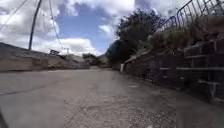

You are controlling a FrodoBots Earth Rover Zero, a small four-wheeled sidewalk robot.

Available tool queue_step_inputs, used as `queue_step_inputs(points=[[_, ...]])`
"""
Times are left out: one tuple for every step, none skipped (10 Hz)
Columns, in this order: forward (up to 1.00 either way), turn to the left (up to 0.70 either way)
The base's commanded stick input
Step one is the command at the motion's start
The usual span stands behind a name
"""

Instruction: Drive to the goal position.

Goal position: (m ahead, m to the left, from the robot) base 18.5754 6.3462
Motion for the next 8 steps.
queue_step_inputs(points=[[1.0, 0.0], [1.0, 0.0], [1.0, 0.08], [1.0, 0.17], [1.0, 0.26], [1.0, 0.27], [1.0, 0.27], [1.0, 0.27]])
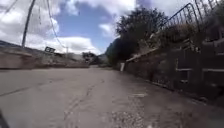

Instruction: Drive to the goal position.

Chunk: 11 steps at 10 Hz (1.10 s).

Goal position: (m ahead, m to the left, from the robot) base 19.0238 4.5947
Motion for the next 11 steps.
queue_step_inputs(points=[[1.0, 0.27], [1.0, 0.27], [1.0, 0.27], [1.0, 0.27], [1.0, 0.27], [1.0, 0.27], [1.0, 0.27], [1.0, 0.27], [1.0, 0.21], [1.0, 0.11], [1.0, 0.02]])
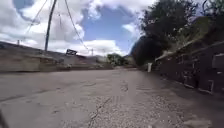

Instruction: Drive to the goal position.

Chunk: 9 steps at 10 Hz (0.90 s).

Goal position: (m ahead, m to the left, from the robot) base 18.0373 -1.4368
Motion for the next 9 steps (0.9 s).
queue_step_inputs(points=[[1.0, 0.0], [1.0, 0.0], [1.0, 0.0], [1.0, 0.0], [1.0, 0.0], [1.0, 0.0], [1.0, -0.09], [1.0, -0.19], [1.0, -0.27]])
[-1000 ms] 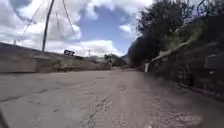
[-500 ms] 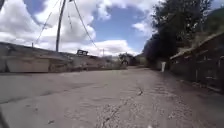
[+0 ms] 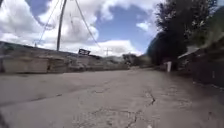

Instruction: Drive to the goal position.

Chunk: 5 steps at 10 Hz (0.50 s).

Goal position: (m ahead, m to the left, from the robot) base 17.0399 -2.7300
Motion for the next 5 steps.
queue_step_inputs(points=[[1.0, -0.27], [1.0, -0.27], [1.0, -0.27], [1.0, -0.27], [1.0, -0.27]])
